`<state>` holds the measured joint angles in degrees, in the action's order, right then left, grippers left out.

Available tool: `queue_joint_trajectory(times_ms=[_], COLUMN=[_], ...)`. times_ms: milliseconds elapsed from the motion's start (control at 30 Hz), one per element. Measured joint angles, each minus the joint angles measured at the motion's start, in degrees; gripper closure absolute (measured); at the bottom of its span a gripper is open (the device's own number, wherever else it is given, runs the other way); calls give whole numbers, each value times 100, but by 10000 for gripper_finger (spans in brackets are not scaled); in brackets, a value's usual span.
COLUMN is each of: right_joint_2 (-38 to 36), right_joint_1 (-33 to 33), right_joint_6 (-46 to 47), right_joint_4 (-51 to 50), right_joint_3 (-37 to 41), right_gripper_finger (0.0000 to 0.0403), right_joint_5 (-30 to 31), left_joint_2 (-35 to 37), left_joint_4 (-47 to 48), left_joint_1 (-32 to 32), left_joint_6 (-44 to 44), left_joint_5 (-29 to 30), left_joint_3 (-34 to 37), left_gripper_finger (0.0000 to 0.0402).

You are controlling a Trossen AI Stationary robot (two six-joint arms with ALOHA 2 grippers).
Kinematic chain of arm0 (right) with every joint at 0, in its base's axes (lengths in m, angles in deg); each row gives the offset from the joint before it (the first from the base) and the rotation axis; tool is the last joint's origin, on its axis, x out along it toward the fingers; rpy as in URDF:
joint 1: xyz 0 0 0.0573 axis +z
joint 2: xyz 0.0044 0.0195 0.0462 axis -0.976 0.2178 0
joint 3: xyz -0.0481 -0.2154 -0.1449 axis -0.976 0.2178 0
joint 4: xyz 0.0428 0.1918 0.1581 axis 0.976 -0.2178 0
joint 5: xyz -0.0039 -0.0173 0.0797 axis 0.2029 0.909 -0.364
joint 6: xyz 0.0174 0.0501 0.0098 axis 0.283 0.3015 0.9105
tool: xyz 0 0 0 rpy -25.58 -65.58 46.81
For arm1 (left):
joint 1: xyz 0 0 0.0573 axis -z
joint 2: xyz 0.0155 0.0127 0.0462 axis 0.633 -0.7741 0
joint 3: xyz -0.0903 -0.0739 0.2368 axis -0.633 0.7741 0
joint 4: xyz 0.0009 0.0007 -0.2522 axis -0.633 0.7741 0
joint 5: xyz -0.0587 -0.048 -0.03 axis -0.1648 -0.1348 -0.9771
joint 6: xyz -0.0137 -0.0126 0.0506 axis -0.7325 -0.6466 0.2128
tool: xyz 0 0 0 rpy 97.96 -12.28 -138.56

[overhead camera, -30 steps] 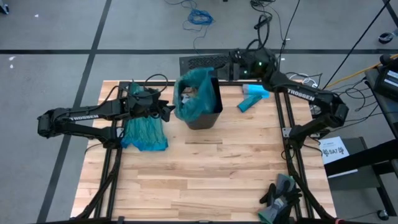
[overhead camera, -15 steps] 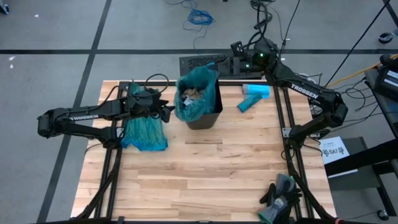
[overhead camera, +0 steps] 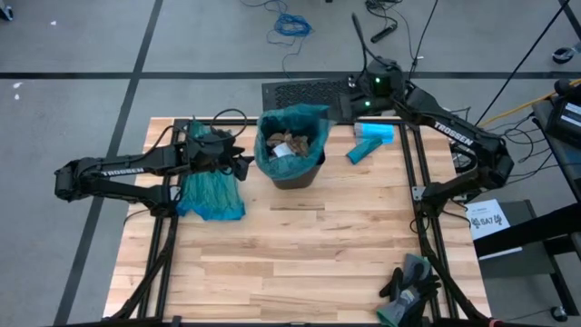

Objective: Place trash/remove bag and relplace
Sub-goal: Remove the blue trash bag from the black trash bin

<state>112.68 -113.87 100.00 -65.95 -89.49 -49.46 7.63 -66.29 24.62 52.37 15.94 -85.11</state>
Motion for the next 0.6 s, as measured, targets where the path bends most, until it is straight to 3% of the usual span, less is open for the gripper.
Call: queue_joint_trajectory(times_ms=[167, 600], right_joint_2=[-194, -793], right_joint_1=[3, -237], right_joint_6=[-326, -501], right_joint_4=[-714, -748], right_joint_3=[2, 0], right_gripper_finger=[165, 165], right_joint_5=[167, 431], left_joint_2=[0, -1], left_joint_4=[95, 77], left_joint_1=[-4, -4], left_joint_6=[-2, -46], left_joint_5=[4, 18], left_joint_3=[0, 0], left_gripper_finger=[157, 157])
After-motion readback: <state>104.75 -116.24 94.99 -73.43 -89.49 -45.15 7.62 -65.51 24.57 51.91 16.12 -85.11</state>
